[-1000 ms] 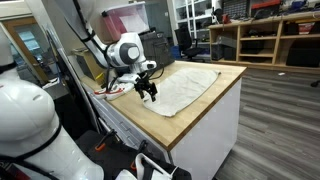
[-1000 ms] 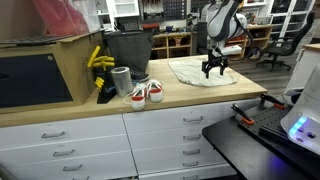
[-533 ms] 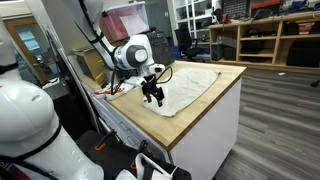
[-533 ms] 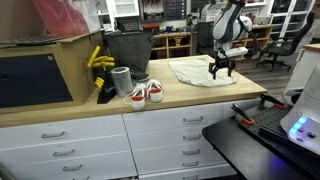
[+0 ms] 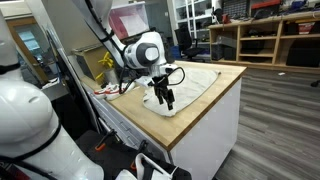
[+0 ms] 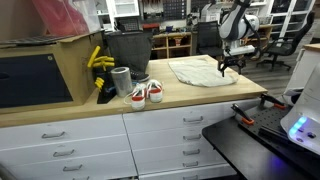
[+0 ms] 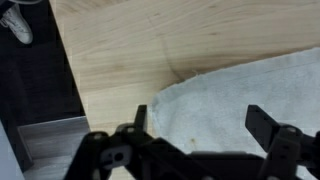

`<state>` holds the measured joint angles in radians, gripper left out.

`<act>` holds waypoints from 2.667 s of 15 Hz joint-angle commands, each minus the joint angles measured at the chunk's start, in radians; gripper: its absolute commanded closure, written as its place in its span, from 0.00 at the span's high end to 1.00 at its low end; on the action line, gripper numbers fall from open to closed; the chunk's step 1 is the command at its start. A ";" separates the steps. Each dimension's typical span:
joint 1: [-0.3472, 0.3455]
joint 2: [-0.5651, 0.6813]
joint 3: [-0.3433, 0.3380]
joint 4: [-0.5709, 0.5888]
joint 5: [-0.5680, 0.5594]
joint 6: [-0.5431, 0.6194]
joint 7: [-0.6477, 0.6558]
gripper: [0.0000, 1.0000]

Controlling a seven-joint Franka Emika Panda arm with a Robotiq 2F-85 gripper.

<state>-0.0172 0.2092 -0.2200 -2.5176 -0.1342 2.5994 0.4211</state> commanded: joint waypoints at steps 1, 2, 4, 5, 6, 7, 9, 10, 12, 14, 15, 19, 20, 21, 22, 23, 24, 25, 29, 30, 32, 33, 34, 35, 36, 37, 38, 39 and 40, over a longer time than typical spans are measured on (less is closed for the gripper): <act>-0.014 0.028 -0.033 0.025 -0.038 0.001 0.056 1.00; -0.015 0.035 -0.045 0.029 -0.049 0.002 0.071 1.00; -0.021 0.042 -0.058 0.027 -0.045 0.002 0.076 1.00; -0.029 0.037 -0.056 0.018 -0.030 0.005 0.055 1.00; -0.037 0.027 -0.053 -0.007 -0.014 0.051 0.044 1.00; -0.044 0.029 -0.048 -0.012 0.003 0.063 0.031 1.00; -0.062 0.025 -0.033 -0.026 0.060 0.087 0.006 1.00; -0.068 0.029 -0.029 -0.030 0.082 0.098 -0.003 1.00; -0.071 0.038 -0.028 -0.039 0.108 0.124 -0.013 1.00; -0.072 0.045 -0.030 -0.042 0.124 0.141 -0.016 1.00; -0.070 0.048 -0.033 -0.043 0.123 0.148 -0.011 1.00; -0.070 0.061 -0.034 -0.045 0.133 0.168 -0.013 1.00; -0.068 0.064 -0.034 -0.046 0.135 0.174 -0.013 1.00; -0.068 0.068 -0.033 -0.046 0.137 0.179 -0.013 1.00; -0.067 0.072 -0.033 -0.047 0.138 0.181 -0.013 1.00; -0.066 0.075 -0.033 -0.047 0.140 0.183 -0.013 1.00; -0.066 0.076 -0.032 -0.048 0.141 0.183 -0.014 1.00; -0.065 0.077 -0.032 -0.048 0.143 0.183 -0.014 1.00; -0.070 0.074 -0.020 -0.051 0.163 0.177 -0.023 0.58; -0.069 0.074 -0.018 -0.050 0.168 0.177 -0.024 0.49; -0.070 0.072 -0.007 -0.052 0.182 0.185 -0.030 0.36; -0.070 0.072 -0.004 -0.052 0.187 0.188 -0.034 0.27; -0.070 0.071 0.000 -0.053 0.191 0.190 -0.042 0.21; -0.071 0.070 0.003 -0.053 0.195 0.190 -0.049 0.12; -0.070 0.069 0.004 -0.055 0.194 0.191 -0.051 0.05; -0.069 0.067 0.004 -0.056 0.191 0.190 -0.053 0.01; -0.068 0.064 0.003 -0.056 0.188 0.189 -0.054 0.03; -0.065 0.063 0.003 -0.056 0.183 0.188 -0.058 0.07; -0.064 0.063 0.003 -0.057 0.181 0.191 -0.063 0.18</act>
<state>-0.0779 0.2837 -0.2253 -2.5510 0.0296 2.7727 0.3964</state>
